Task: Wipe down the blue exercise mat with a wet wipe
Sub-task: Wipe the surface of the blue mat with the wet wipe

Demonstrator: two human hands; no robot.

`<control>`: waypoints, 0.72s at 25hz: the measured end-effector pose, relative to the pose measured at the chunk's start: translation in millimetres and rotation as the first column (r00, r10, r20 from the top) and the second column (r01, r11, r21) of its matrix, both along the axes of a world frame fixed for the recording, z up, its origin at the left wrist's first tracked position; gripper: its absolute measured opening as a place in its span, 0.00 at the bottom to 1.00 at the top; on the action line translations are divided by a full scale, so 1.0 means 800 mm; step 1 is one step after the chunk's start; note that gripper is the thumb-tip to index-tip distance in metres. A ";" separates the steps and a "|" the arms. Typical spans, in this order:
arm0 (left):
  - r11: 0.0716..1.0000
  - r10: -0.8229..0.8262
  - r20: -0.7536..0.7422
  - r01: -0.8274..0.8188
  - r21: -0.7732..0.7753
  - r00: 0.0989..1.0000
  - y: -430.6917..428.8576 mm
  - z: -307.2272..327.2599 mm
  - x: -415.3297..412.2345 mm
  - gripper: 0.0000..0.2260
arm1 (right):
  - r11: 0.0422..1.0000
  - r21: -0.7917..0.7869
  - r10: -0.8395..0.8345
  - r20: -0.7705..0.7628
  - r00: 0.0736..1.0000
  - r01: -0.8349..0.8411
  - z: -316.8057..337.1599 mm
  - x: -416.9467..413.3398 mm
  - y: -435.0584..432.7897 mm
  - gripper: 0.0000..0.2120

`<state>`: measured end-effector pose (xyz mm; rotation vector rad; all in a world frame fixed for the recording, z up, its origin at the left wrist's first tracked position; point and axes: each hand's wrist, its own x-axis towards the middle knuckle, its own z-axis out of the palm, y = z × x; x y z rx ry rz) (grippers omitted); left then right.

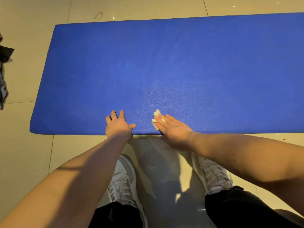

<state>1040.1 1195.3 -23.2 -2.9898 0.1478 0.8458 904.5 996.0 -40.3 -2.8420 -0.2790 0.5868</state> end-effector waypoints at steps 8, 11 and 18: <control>0.998 -0.055 0.014 0.054 0.035 0.998 0.003 -0.001 -0.002 0.33 | 0.999 -0.052 -0.009 -0.080 0.997 0.005 0.002 -0.041 0.000 0.32; 0.991 -0.098 0.003 0.097 0.088 0.995 0.007 0.000 0.007 0.31 | 0.997 0.044 0.057 -0.004 0.998 -0.057 -0.004 -0.025 0.040 0.31; 0.988 -0.113 -0.016 0.114 0.104 0.993 0.012 0.003 0.014 0.25 | 0.976 -0.097 0.210 0.160 0.964 -0.197 -0.022 0.003 0.057 0.29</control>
